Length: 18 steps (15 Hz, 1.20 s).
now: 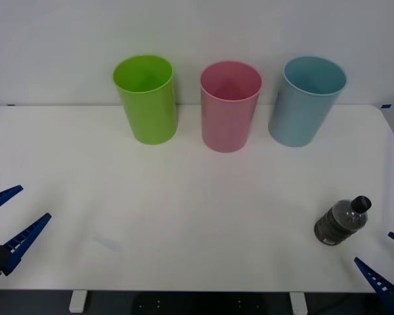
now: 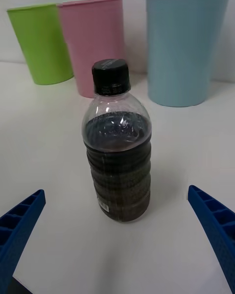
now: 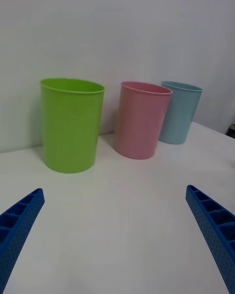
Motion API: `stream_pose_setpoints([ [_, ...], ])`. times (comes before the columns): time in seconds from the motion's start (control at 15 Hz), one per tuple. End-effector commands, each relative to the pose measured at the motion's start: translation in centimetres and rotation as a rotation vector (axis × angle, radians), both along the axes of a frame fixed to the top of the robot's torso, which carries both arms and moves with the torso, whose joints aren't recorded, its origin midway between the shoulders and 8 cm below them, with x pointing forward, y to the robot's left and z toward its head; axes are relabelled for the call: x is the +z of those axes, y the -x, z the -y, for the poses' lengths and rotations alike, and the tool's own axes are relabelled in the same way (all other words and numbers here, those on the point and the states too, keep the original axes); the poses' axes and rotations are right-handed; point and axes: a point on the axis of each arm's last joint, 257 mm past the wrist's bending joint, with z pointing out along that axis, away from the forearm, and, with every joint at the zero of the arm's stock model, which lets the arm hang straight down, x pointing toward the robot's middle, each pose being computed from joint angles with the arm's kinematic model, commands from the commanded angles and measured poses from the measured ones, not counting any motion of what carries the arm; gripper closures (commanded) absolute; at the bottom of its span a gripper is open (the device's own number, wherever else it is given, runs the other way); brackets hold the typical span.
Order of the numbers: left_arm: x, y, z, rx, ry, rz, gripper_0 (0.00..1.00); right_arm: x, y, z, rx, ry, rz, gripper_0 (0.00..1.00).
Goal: Grasp the object on the table and drop it into the matching bin: aluminum can to the light blue bin, PET bottle to the pink bin.
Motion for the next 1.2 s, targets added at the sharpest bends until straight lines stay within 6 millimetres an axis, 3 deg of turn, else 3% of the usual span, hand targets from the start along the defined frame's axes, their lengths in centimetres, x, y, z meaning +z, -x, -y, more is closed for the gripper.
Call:
stream_pose_setpoints([
  [0.07,0.0,0.0,0.0,0.000,0.000,0.000,0.00,-1.0,-1.0,-0.4,0.002,-0.019,-0.007,0.00],
  [0.6,0.0,0.0,0.0,0.000,0.000,0.000,0.00,-2.3,-4.7,-2.1,0.011,-0.059,0.002,0.00],
  [1.2,0.0,0.0,0.0,0.000,0.000,0.000,0.00,-2.3,-7.8,-4.1,-0.021,-0.069,0.033,0.00],
])
